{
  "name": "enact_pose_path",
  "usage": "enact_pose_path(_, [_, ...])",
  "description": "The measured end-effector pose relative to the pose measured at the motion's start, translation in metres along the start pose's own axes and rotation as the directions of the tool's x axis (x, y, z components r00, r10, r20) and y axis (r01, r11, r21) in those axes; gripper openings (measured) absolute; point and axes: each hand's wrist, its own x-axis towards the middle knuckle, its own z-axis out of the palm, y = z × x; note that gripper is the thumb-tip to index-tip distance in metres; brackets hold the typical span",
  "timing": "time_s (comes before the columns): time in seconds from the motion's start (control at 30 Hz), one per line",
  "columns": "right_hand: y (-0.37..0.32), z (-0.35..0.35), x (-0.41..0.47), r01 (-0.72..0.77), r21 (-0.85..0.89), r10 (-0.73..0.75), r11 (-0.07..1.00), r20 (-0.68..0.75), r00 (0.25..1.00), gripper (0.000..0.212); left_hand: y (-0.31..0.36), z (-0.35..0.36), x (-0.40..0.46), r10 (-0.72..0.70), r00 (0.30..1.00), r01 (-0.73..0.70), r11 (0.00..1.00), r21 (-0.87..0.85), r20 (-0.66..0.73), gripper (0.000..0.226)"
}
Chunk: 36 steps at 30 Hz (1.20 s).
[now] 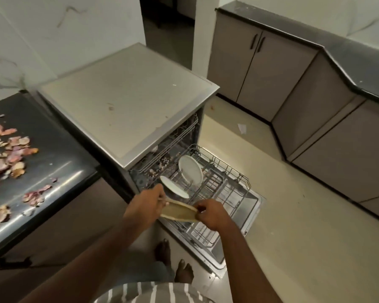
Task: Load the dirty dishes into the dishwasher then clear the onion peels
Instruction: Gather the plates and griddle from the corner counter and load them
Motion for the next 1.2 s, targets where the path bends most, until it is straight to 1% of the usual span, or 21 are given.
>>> enact_pose_path(0.07, [0.006,0.004,0.001,-0.004,-0.047,0.007,0.999,0.064,0.998,0.038,0.014,0.009,0.009,0.035,0.996,-0.039,0.998,0.044,0.088,0.021])
enact_pose_path(0.2, [0.007,0.009,0.010,-0.016,-0.038,0.021,0.999,0.145,0.989,0.044,0.025,0.028,0.024,0.089,0.960,-0.127,0.983,0.133,0.265,0.021])
enact_pose_path(0.33, [-0.003,0.016,0.024,-0.012,0.011,0.010,1.000,0.136,0.991,0.039,0.022,0.042,0.038,0.125,0.942,-0.169,0.978,0.118,0.312,0.013])
enact_pose_path(0.43, [-0.014,0.019,0.031,-0.002,-0.034,0.005,0.999,0.100,0.995,0.026,0.018,0.047,0.048,0.147,0.926,-0.191,0.977,0.094,0.348,0.012])
enact_pose_path(0.5, [-0.015,0.021,0.034,-0.003,-0.072,0.005,0.997,0.030,1.000,0.019,0.016,0.050,0.056,0.184,0.920,-0.208,0.978,0.033,0.346,0.011])
enact_pose_path(0.57, [-0.013,0.021,0.032,-0.030,-0.091,0.024,0.995,-0.067,0.997,0.019,0.016,0.053,0.063,0.233,0.916,-0.226,0.972,-0.060,0.328,0.012])
enact_pose_path(0.6, [-0.010,0.018,0.031,-0.054,-0.093,0.044,0.994,-0.109,0.993,0.020,0.017,0.054,0.066,0.253,0.912,-0.230,0.967,-0.108,0.324,0.019])
enact_pose_path(0.7, [0.002,0.002,0.026,-0.124,-0.083,0.106,0.989,-0.194,0.975,0.022,0.021,0.058,0.073,0.262,0.911,-0.217,0.961,-0.170,0.318,0.058])
enact_pose_path(0.73, [0.007,-0.004,0.026,-0.149,-0.080,0.129,0.986,-0.221,0.967,0.020,0.022,0.060,0.075,0.251,0.916,-0.202,0.962,-0.182,0.313,0.066])
enact_pose_path(0.77, [0.011,-0.011,0.027,-0.173,-0.073,0.150,0.982,-0.250,0.956,0.017,0.022,0.061,0.078,0.239,0.921,-0.190,0.965,-0.179,0.308,0.069])
enact_pose_path(0.83, [0.020,-0.027,0.032,-0.203,-0.055,0.177,0.978,-0.309,0.935,0.014,0.023,0.065,0.083,0.224,0.924,-0.180,0.970,-0.166,0.309,0.068])
enact_pose_path(0.9, [0.028,-0.043,0.038,-0.199,-0.041,0.173,0.979,-0.339,0.925,0.015,0.022,0.068,0.086,0.204,0.926,-0.154,0.972,-0.176,0.316,0.065])
enact_pose_path(0.97, [0.035,-0.059,0.044,-0.190,-0.042,0.162,0.981,-0.367,0.916,0.018,0.023,0.075,0.085,0.182,0.932,-0.131,0.976,-0.176,0.313,0.059])
enact_pose_path(1.03, [0.043,-0.074,0.049,-0.179,-0.038,0.150,0.983,-0.387,0.910,0.015,0.026,0.081,0.084,0.150,0.943,-0.110,0.983,-0.147,0.296,0.052])
enact_pose_path(1.1, [0.054,-0.087,0.054,-0.150,-0.054,0.114,0.987,-0.413,0.903,0.016,0.034,0.088,0.081,0.110,0.957,-0.078,0.989,-0.128,0.268,0.045])
enact_pose_path(1.2, [0.075,-0.106,0.055,-0.112,-0.040,0.084,0.993,-0.428,0.900,0.022,0.049,0.102,0.071,0.049,0.981,-0.024,0.991,-0.133,0.189,0.037])
